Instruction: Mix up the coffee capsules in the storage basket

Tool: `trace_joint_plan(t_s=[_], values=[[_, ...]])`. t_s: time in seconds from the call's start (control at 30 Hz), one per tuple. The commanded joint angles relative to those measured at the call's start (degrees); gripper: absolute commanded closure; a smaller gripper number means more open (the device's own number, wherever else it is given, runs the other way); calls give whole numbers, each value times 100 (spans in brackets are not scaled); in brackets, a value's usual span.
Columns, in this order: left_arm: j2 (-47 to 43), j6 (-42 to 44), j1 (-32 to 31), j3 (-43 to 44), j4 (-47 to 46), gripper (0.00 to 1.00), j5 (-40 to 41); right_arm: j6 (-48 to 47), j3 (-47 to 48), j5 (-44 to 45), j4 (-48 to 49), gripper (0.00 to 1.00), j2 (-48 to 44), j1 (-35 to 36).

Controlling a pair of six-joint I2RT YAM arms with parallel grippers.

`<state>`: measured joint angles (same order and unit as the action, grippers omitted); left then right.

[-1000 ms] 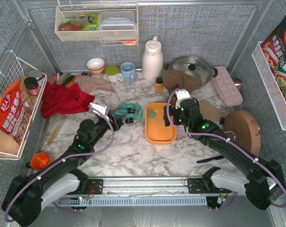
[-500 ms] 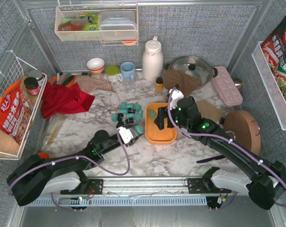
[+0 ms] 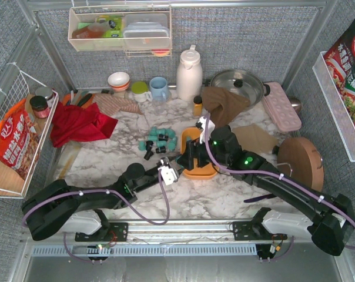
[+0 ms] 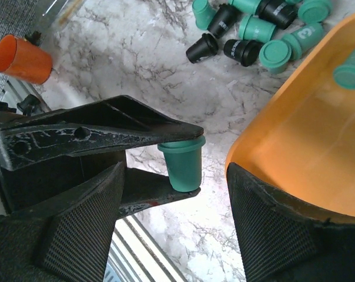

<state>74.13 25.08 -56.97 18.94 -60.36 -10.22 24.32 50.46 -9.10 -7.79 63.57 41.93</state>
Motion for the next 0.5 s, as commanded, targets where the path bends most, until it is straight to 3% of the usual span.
trace_joint_plan(t_s=[0.0, 0.23, 0.47], values=[[-11, -2, -63, 5, -488, 54, 18, 81, -45, -105, 237, 26, 98, 90], [-96, -47, -159, 4, -521, 53, 46, 66, -2, -144, 234, 33, 299, 226], [-160, -56, -205, 5, -532, 53, 81, 73, 56, -153, 234, 47, 397, 313]])
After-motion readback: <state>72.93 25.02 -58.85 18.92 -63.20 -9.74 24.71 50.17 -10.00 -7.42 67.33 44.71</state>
